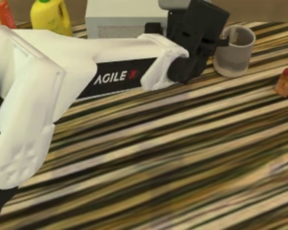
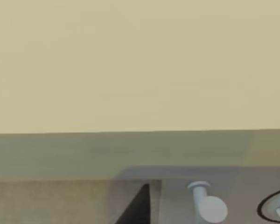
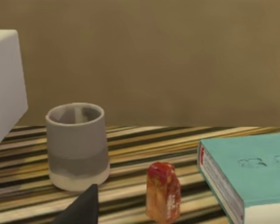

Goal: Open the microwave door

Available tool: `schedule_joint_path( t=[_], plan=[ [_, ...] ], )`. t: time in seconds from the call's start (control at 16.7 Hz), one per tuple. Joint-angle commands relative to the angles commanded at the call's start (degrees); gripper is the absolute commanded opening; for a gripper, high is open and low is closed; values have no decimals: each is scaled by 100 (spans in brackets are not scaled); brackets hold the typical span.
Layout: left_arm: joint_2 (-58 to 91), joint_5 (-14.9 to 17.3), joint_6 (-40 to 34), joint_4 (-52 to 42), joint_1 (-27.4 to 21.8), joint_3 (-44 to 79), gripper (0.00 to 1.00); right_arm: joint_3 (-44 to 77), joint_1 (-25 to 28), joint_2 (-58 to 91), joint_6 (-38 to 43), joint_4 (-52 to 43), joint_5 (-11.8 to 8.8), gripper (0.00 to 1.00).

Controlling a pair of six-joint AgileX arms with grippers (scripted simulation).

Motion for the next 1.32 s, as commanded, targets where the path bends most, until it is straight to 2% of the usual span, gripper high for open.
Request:
schedule_joint_path(
  t=[0.06,0.12,0.54,0.6,0.78,1.02,1.32],
  plan=[
    [0,0,0,0,0,0,2,0,0,0,0,0,0,100],
    [0,0,0,0,0,0,0,0,0,0,0,0,0,100],
    [0,0,0,0,0,0,0,0,0,0,0,0,0,100],
    [-155,8,-6,4,-352,-221,0,0,0,0,0,0,0,100],
    [-59,56,-56,-187,-346,-24,0,0,0,0,0,0,0,100],
    [424,298,-298,-1273,-289,1052,0,0,0,0,0,0,0,100],
    [1262,811,-747,-3658,-140,3182,0,0,0,0,0,0,0,100]
  ],
)
